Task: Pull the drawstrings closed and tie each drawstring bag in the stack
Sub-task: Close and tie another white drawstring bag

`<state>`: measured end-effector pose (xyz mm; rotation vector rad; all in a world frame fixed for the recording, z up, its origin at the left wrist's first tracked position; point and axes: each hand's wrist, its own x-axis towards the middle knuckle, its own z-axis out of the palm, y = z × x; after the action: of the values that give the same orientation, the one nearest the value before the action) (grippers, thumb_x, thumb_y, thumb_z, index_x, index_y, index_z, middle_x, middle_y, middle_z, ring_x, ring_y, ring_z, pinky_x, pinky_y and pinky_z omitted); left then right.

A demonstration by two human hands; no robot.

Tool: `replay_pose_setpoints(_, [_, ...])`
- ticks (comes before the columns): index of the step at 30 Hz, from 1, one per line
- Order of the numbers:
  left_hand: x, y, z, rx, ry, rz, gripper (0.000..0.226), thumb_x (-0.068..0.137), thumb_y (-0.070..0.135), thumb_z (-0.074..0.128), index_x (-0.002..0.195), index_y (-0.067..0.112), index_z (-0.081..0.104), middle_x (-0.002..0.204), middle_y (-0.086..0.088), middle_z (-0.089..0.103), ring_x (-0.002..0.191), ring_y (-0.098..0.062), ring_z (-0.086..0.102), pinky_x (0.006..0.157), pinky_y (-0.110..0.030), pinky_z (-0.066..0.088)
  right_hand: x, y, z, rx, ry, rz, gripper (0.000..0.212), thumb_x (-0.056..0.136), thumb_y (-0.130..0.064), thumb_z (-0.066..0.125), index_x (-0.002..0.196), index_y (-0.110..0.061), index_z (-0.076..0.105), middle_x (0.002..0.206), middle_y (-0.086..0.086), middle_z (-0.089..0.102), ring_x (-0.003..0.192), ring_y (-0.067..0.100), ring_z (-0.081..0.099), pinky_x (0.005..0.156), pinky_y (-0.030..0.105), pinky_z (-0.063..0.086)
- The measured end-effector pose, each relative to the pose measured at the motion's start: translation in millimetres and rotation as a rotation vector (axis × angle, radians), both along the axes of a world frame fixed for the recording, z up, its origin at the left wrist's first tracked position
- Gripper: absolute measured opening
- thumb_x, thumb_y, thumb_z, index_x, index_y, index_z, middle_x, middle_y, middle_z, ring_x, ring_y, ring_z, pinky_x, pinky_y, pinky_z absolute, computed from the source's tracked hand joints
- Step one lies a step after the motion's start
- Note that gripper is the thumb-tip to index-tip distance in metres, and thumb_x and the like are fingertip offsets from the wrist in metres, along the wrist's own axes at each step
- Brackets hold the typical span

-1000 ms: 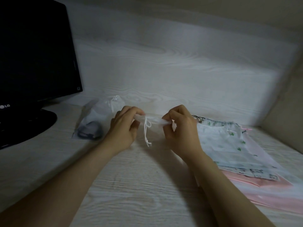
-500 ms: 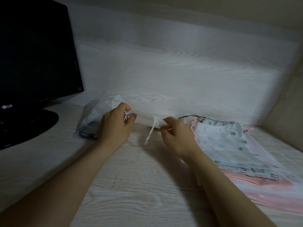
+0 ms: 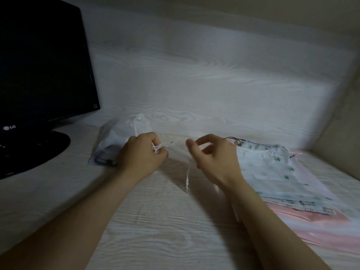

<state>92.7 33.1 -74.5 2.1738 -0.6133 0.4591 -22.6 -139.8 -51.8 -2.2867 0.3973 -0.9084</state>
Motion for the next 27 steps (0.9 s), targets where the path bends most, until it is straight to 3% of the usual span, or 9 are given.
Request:
replay_pose_setpoints(2, [-0.3, 0.9, 1.2, 0.007, -0.002, 0.013, 0.016, 0.078, 0.038, 0.070, 0.072, 0.027, 0.061, 0.063, 0.007, 0.065, 0.070, -0.018, 0.062, 0.065, -0.038, 0.058, 4.1, -1.1, -7.1, -0.121, 0.021, 0.013, 0.044, 0.077, -0.071, 0.072, 0.096, -0.032, 0.073, 0.079, -0.016, 0.074, 0.067, -0.002, 0.070, 0.072, 0.026, 0.058])
replay_pose_setpoints(4, [-0.2, 1.7, 1.8, 0.001, 0.009, 0.014, 0.016, 0.078, 0.040, 0.067, 0.073, 0.028, 0.059, 0.064, 0.007, 0.065, 0.071, -0.021, 0.062, 0.066, -0.038, 0.058, 7.0, -5.5, -11.3, -0.130, 0.013, 0.090, 0.030, 0.081, -0.051, 0.080, 0.101, -0.029, 0.075, 0.090, -0.014, 0.075, 0.070, -0.003, 0.070, 0.069, 0.021, 0.057])
replay_pose_setpoints(6, [-0.2, 1.7, 1.3, -0.008, 0.017, -0.015, 0.014, 0.077, 0.042, 0.063, 0.075, 0.029, 0.058, 0.061, 0.006, 0.064, 0.070, -0.021, 0.062, 0.066, -0.038, 0.057, 12.4, -13.1, -16.5, -0.177, 0.007, 0.113, 0.017, 0.088, -0.031, 0.079, 0.104, -0.025, 0.077, 0.099, -0.008, 0.075, 0.075, 0.001, 0.072, 0.073, 0.024, 0.059])
replay_pose_setpoints(9, [-0.8, 0.3, -0.3, -0.012, 0.054, -0.076, 0.014, 0.077, 0.043, 0.058, 0.077, 0.030, 0.063, 0.056, 0.005, 0.064, 0.066, -0.022, 0.064, 0.067, -0.040, 0.058, 21.1, -23.8, -25.9, -0.232, 0.026, 0.052, 0.017, 0.093, -0.022, 0.072, 0.109, -0.025, 0.078, 0.104, -0.003, 0.075, 0.079, 0.008, 0.073, 0.081, 0.032, 0.059])
replay_pose_setpoints(13, [0.3, -4.6, -1.4, -0.086, 0.205, -0.170, 0.016, 0.092, 0.025, 0.055, 0.083, 0.024, 0.068, 0.060, 0.001, 0.071, 0.065, -0.018, 0.069, 0.070, -0.042, 0.060, 23.7, -31.8, -32.3, -0.104, 0.074, -0.026, 0.024, 0.094, -0.034, 0.071, 0.116, -0.025, 0.070, 0.095, -0.004, 0.076, 0.074, 0.013, 0.073, 0.082, 0.037, 0.059])
replay_pose_setpoints(18, [2.1, -6.2, 5.2, -0.196, 0.357, -0.058, 0.011, 0.099, 0.028, 0.053, 0.102, 0.018, 0.058, 0.089, -0.001, 0.065, 0.081, -0.016, 0.059, 0.063, -0.031, 0.041, 22.7, -34.4, -32.3, 0.071, 0.117, 0.005, 0.017, 0.087, -0.027, 0.075, 0.104, -0.025, 0.074, 0.073, -0.005, 0.076, 0.065, 0.013, 0.072, 0.075, 0.036, 0.061])
replay_pose_setpoints(21, [4.0, -5.8, 5.9, -0.197, 0.309, -0.006, 0.018, 0.096, 0.030, 0.059, 0.090, 0.014, 0.064, 0.083, 0.001, 0.067, 0.081, -0.016, 0.060, 0.063, -0.028, 0.042, 21.4, -30.1, -27.5, 0.127, 0.085, 0.047, 0.006, 0.089, -0.027, 0.072, 0.088, -0.023, 0.077, 0.063, -0.006, 0.073, 0.056, 0.007, 0.067, 0.063, 0.027, 0.054])
replay_pose_setpoints(24, [5.0, -6.0, 5.3, -0.217, 0.302, -0.002, 0.029, 0.096, 0.026, 0.059, 0.075, 0.006, 0.061, 0.066, -0.002, 0.061, 0.069, -0.019, 0.057, 0.059, -0.030, 0.040, 18.6, -25.7, -20.3, 0.149, 0.051, 0.034, 0.018, 0.089, -0.031, 0.071, 0.074, -0.022, 0.076, 0.052, -0.013, 0.064, 0.048, 0.001, 0.056, 0.058, 0.023, 0.042])
replay_pose_setpoints(27, [3.1, -5.9, 9.4, -0.245, 0.332, -0.005, 0.038, 0.097, 0.025, 0.053, 0.069, 0.002, 0.062, 0.064, -0.007, 0.060, 0.067, -0.019, 0.055, 0.059, -0.030, 0.037, 17.9, -22.0, -16.2, 0.253, 0.023, 0.072, 0.027, 0.094, -0.032, 0.067, 0.072, -0.020, 0.076, 0.046, -0.017, 0.055, 0.048, 0.004, 0.051, 0.060, 0.025, 0.039])
